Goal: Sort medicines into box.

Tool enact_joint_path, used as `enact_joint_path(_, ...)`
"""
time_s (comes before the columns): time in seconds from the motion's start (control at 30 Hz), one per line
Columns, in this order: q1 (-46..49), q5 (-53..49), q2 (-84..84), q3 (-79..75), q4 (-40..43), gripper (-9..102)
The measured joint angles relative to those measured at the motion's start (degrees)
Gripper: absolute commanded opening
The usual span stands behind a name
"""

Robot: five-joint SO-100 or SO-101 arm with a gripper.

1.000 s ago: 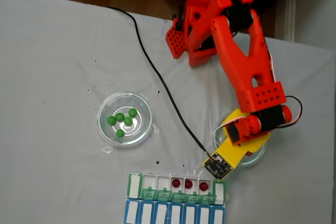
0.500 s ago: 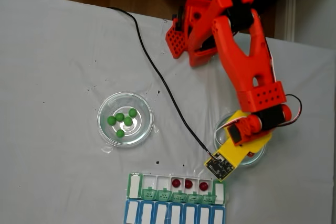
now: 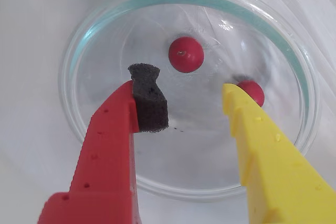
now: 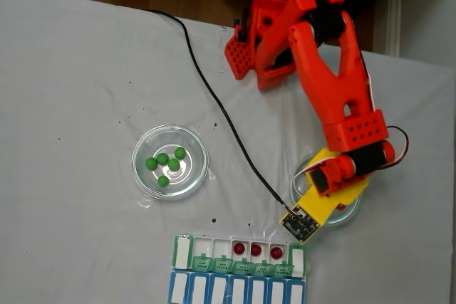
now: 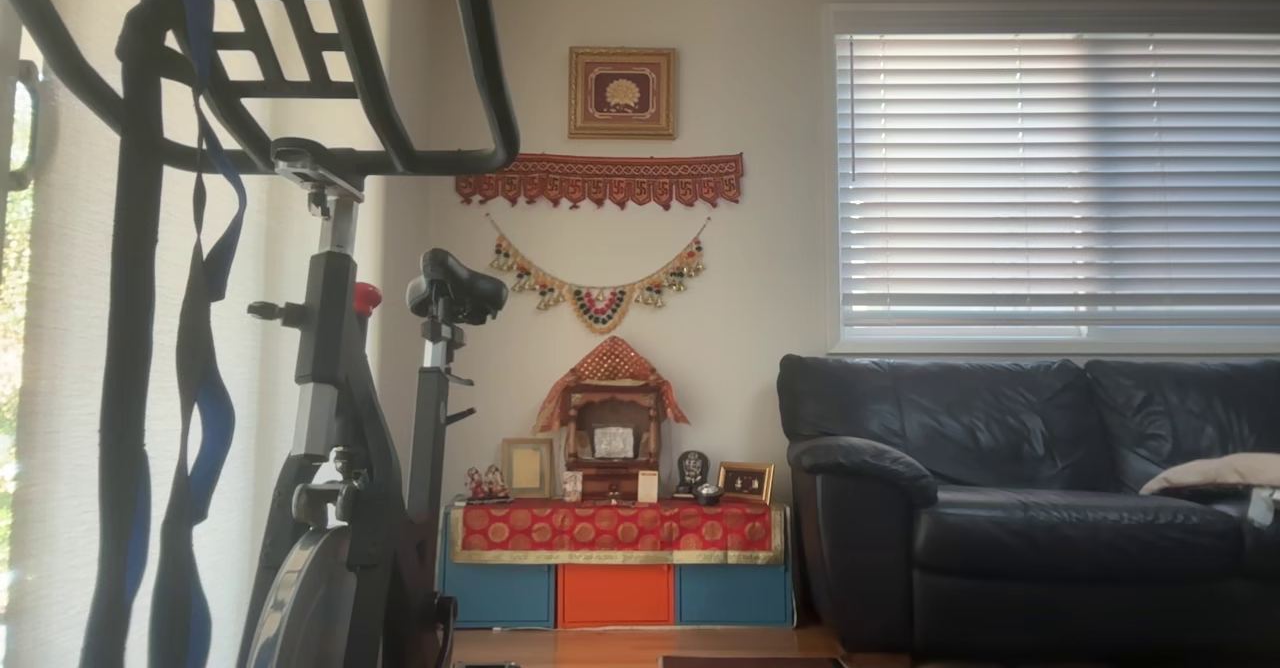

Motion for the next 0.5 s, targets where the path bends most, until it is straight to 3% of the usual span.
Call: enact_joint_path(0.5,0.0,-0.4,-2.1,0.9,-3.8,20)
